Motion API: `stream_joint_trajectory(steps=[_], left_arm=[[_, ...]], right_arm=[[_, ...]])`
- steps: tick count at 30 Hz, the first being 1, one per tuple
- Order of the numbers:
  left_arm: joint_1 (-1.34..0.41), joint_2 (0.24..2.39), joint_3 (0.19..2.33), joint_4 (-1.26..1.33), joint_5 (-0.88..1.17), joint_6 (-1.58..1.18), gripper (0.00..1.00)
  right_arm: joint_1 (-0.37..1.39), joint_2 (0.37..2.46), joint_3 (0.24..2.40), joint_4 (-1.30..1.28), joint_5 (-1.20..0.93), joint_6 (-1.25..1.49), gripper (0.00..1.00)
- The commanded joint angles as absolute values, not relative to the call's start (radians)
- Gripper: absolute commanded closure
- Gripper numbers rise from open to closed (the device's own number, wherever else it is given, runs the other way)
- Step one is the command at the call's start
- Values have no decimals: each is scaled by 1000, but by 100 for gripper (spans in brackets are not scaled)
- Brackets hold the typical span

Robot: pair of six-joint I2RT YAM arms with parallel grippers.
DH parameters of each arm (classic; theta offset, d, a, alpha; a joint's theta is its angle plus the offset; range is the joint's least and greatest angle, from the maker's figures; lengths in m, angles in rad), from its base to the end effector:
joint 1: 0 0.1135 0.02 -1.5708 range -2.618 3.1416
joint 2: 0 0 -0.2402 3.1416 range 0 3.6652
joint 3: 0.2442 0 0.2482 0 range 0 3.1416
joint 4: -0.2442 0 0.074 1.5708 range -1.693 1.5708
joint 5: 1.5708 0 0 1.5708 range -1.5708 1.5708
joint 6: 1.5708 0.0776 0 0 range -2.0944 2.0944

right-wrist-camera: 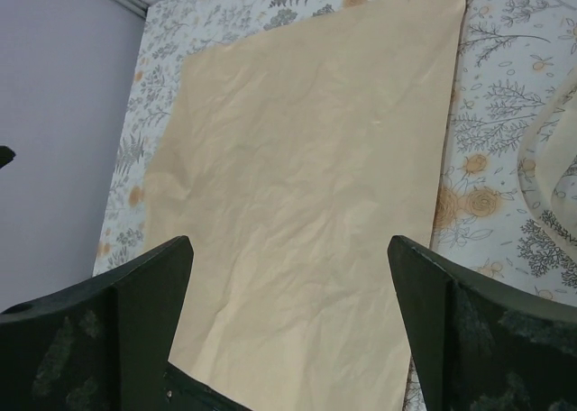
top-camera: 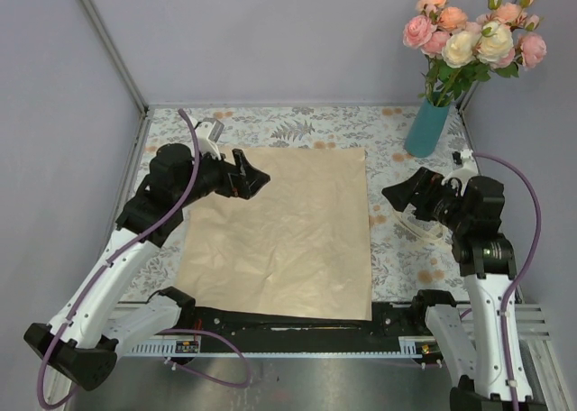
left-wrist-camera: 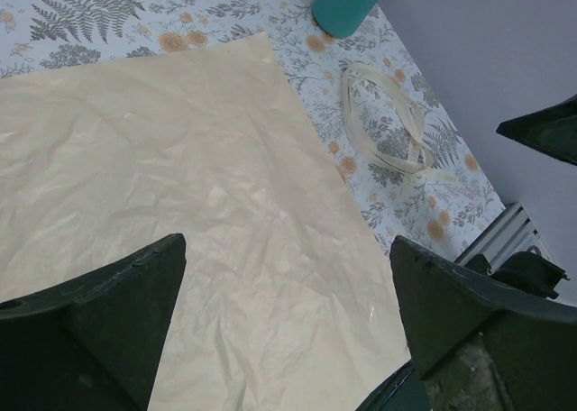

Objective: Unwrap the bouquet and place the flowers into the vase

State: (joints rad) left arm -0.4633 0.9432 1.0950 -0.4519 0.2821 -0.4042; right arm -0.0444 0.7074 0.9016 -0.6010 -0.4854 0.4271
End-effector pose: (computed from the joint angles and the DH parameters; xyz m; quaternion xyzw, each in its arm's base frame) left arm 0.2138 -0.1310 0.3598 0.1069 0.7941 -0.3496 0.4856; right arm 0.1946 0.0276 0.3185 0.0610 0.8193 0.2986 0.4857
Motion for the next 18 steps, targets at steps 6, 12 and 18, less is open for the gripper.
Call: stream_joint_trajectory(steps=[6,12,18], left_arm=[[-483,824,985,-261,288,-411,1],[-483,819,980,-268,252,-394,1],[-485,828,980,-268,253,-394,1]], right_arm=[[-38,575,888,-514,-518,433,0],[-37,545,881,-462,-522,446,1],[-38,534,865,-422,-538,469,0]])
